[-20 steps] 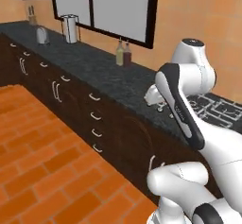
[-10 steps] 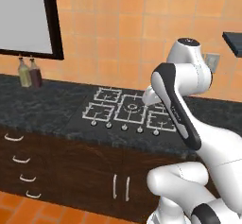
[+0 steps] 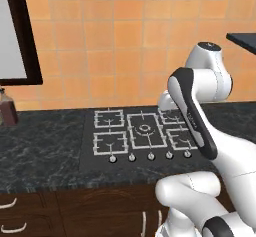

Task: Navigate to the stove.

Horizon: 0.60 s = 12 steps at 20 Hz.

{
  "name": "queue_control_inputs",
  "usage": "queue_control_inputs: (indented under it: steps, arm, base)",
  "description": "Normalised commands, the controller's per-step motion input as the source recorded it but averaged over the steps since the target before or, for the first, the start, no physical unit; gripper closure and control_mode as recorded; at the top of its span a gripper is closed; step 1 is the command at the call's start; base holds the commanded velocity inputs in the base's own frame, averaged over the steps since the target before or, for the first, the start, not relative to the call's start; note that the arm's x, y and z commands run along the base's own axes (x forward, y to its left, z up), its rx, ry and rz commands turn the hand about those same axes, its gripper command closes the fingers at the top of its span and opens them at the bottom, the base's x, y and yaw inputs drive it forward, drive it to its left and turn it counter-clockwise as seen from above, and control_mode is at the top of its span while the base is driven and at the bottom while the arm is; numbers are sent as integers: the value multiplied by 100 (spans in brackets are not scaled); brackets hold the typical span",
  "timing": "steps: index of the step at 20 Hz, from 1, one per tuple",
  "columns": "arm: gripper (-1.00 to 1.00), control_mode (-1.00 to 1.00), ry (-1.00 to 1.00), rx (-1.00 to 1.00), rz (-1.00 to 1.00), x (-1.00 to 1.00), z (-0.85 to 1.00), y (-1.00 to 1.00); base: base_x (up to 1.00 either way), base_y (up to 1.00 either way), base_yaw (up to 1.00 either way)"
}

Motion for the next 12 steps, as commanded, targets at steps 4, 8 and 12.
queue_control_inputs:
  steps: [4, 8, 12]
  arm:
    - [-100, 100, 0, 0, 0, 0, 0, 0]
    - [-100, 100, 0, 0, 0, 0, 0, 0]
    - [-100, 100, 0, 0, 0, 0, 0, 0]
  base:
    - [93, 22, -15]
    - [89, 0, -5]
    - [89, 0, -8]
